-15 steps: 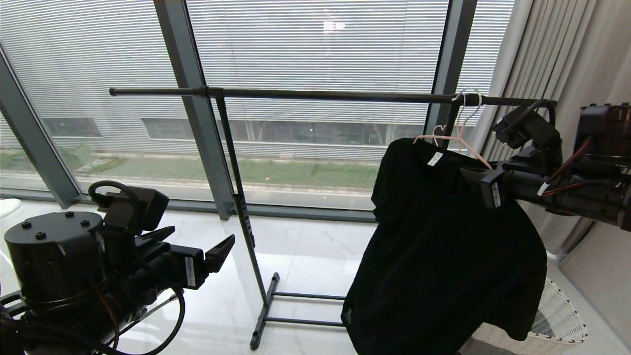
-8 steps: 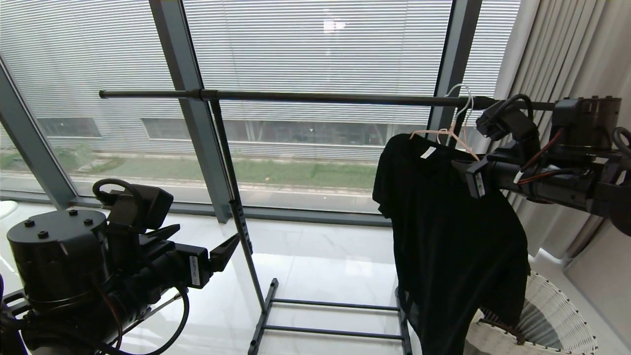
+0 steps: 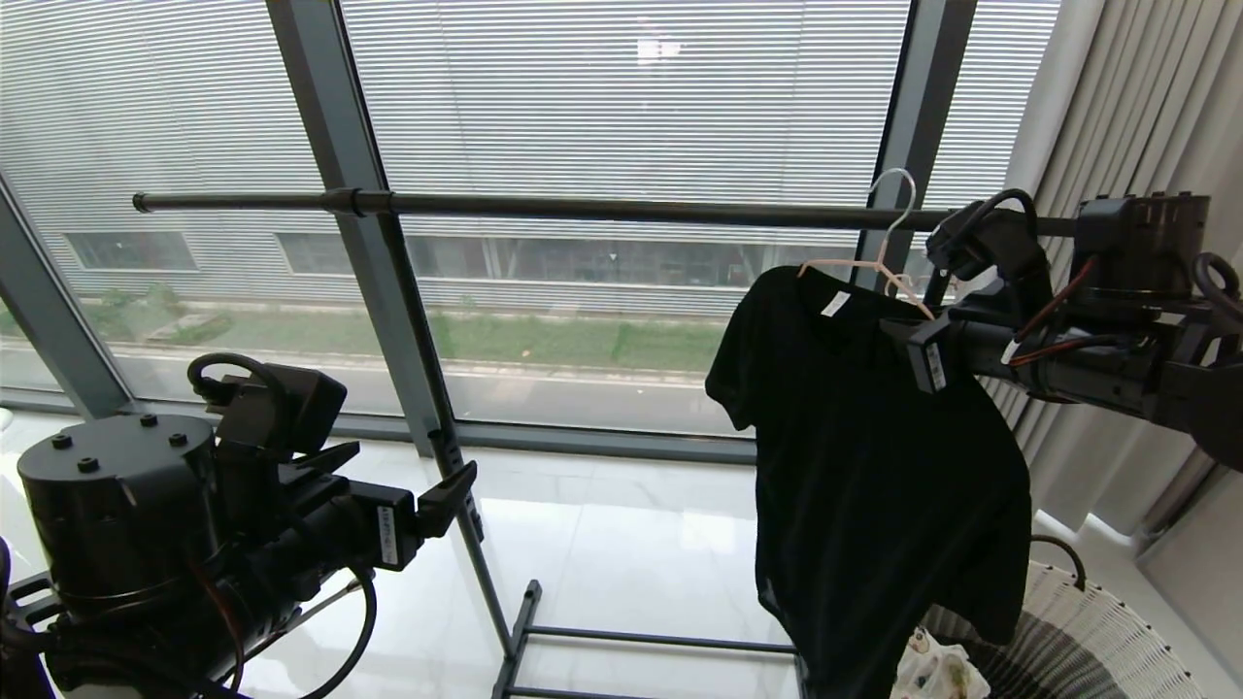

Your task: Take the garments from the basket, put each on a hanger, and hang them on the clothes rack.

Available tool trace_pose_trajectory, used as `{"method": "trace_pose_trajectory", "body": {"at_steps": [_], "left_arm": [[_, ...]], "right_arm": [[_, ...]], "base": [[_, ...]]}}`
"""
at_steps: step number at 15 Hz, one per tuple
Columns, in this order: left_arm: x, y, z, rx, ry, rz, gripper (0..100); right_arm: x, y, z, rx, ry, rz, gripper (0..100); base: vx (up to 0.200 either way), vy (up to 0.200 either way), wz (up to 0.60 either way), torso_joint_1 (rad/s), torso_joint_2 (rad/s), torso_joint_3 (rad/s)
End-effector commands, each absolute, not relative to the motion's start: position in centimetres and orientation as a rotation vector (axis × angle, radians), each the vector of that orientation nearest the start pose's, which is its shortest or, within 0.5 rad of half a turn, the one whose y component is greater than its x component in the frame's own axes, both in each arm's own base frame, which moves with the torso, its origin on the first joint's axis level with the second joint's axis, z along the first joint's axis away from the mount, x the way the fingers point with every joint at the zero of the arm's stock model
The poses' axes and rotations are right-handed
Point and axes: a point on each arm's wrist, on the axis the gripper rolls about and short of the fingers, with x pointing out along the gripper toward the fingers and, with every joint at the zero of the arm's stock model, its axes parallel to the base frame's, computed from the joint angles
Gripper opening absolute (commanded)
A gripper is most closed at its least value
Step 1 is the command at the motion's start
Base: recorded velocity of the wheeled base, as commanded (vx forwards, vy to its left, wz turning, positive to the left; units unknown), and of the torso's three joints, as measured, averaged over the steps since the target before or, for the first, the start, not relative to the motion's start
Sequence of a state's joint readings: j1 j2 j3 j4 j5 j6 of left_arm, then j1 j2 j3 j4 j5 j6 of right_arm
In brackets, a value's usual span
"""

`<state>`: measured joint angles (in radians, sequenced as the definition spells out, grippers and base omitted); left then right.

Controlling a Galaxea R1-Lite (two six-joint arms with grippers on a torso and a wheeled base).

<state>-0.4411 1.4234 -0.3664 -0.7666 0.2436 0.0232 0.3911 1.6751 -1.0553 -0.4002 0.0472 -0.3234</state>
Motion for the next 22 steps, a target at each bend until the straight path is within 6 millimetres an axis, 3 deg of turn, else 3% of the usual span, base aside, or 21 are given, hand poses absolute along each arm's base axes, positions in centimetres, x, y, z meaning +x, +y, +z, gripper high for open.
{"method": "trace_pose_trajectory", "body": {"at_steps": [1, 7, 13, 22], "left_arm": [[18.7, -8.4, 15.2, 0.123, 0.275, -0.207, 100], [18.6, -8.7, 15.1, 0.126, 0.277, -0.223, 100], [18.6, -8.7, 15.2, 0.125, 0.274, -0.223, 100], [18.5, -8.7, 15.2, 0.125, 0.273, -0.221, 100]], "right_arm": [[29.3, 12.2, 23.5, -0.355, 0.148, 0.469, 0], [29.6, 12.3, 22.9, -0.36, 0.168, 0.472, 0], [31.6, 13.1, 20.8, -0.37, 0.226, 0.475, 0], [32.6, 13.5, 20.9, -0.368, 0.216, 0.454, 0]], "base": [[0.2, 0.0, 0.0, 0.007, 0.0, -0.002], [0.0, 0.0, 0.0, 0.0, 0.0, 0.0], [0.0, 0.0, 0.0, 0.0, 0.0, 0.0], [0.0, 0.0, 0.0, 0.0, 0.0, 0.0]]}}
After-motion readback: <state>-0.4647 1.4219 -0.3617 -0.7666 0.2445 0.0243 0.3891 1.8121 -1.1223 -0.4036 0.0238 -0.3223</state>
